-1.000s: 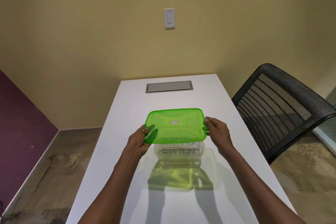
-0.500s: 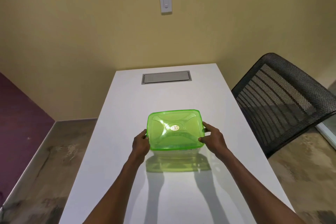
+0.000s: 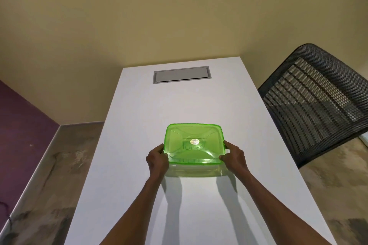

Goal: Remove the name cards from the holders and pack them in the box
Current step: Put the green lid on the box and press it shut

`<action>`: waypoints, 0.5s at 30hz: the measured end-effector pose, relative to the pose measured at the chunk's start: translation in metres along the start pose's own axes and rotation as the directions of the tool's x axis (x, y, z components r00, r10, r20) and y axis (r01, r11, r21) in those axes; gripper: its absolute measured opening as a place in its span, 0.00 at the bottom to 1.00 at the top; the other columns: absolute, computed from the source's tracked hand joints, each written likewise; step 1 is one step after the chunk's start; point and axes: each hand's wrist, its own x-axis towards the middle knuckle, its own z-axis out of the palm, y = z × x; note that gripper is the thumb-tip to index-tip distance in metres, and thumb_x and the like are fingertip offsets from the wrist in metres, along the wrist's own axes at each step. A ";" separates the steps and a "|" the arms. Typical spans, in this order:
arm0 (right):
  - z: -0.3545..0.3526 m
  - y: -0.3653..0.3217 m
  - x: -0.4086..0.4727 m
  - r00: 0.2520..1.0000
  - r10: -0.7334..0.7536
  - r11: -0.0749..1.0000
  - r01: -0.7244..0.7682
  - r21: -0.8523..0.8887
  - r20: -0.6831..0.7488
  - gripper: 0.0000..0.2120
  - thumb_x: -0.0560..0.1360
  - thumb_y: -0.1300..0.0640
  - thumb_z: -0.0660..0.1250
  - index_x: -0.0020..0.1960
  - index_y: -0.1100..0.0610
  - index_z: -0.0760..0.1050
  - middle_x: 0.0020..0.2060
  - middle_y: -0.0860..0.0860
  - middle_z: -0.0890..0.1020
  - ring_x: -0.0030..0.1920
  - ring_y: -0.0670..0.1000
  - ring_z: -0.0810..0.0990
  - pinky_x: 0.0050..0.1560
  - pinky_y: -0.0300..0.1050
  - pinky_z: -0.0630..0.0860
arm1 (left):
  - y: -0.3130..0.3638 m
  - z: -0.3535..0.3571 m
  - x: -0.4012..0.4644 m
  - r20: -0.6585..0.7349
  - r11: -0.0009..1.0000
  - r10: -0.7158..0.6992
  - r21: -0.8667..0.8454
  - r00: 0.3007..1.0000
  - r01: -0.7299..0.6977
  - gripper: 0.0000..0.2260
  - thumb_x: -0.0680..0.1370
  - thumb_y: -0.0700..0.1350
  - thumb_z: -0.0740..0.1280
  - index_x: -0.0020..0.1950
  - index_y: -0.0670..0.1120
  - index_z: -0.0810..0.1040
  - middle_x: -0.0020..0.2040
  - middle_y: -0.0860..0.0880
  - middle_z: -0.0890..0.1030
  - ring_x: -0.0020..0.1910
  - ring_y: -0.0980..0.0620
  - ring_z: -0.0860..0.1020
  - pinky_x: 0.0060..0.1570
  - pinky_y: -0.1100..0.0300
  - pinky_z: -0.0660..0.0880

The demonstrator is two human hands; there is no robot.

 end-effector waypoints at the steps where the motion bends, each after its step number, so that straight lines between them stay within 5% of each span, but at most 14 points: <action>1: 0.001 0.001 0.001 1.000 0.001 1.000 -0.001 -0.003 0.002 0.26 0.64 0.68 0.72 0.61 0.54 0.78 0.52 0.49 0.83 0.39 0.49 0.81 0.39 0.36 0.71 | 0.001 0.001 0.001 -0.011 1.000 0.011 0.014 1.000 -0.011 0.10 0.67 0.29 0.60 0.33 0.43 0.69 0.32 0.50 0.64 0.38 0.50 0.58 0.32 0.57 0.57; 5: 0.005 0.005 0.004 1.000 0.002 1.000 -0.001 -0.021 0.004 0.25 0.64 0.67 0.72 0.60 0.54 0.79 0.51 0.50 0.84 0.37 0.51 0.82 0.40 0.38 0.71 | 0.001 0.003 0.003 -0.046 0.998 0.037 0.044 0.998 -0.035 0.13 0.66 0.29 0.58 0.31 0.46 0.63 0.30 0.52 0.59 0.38 0.49 0.56 0.30 0.58 0.55; 11: 0.010 0.008 0.004 0.999 0.025 1.000 -0.025 0.003 0.020 0.28 0.66 0.65 0.71 0.66 0.56 0.75 0.38 0.54 0.84 0.38 0.54 0.82 0.41 0.40 0.73 | -0.009 0.006 0.005 -0.076 0.998 0.000 0.068 0.997 0.005 0.12 0.67 0.29 0.61 0.33 0.45 0.69 0.27 0.53 0.65 0.35 0.46 0.62 0.34 0.58 0.61; 14: 0.010 0.006 0.001 1.000 0.012 1.000 -0.012 0.012 0.006 0.26 0.66 0.65 0.70 0.64 0.56 0.76 0.36 0.55 0.85 0.41 0.57 0.82 0.43 0.44 0.76 | -0.012 0.008 0.010 -0.071 0.996 -0.063 0.055 0.996 0.067 0.11 0.68 0.28 0.63 0.31 0.43 0.72 0.33 0.42 0.80 0.36 0.39 0.63 0.35 0.56 0.65; 15: 0.010 0.005 0.000 1.000 0.014 1.000 -0.014 0.013 0.005 0.26 0.66 0.65 0.70 0.64 0.55 0.76 0.38 0.54 0.85 0.42 0.56 0.83 0.43 0.44 0.76 | -0.013 0.008 0.011 -0.063 0.993 -0.084 0.072 0.994 0.088 0.13 0.68 0.29 0.64 0.30 0.46 0.70 0.30 0.45 0.72 0.36 0.41 0.63 0.36 0.56 0.64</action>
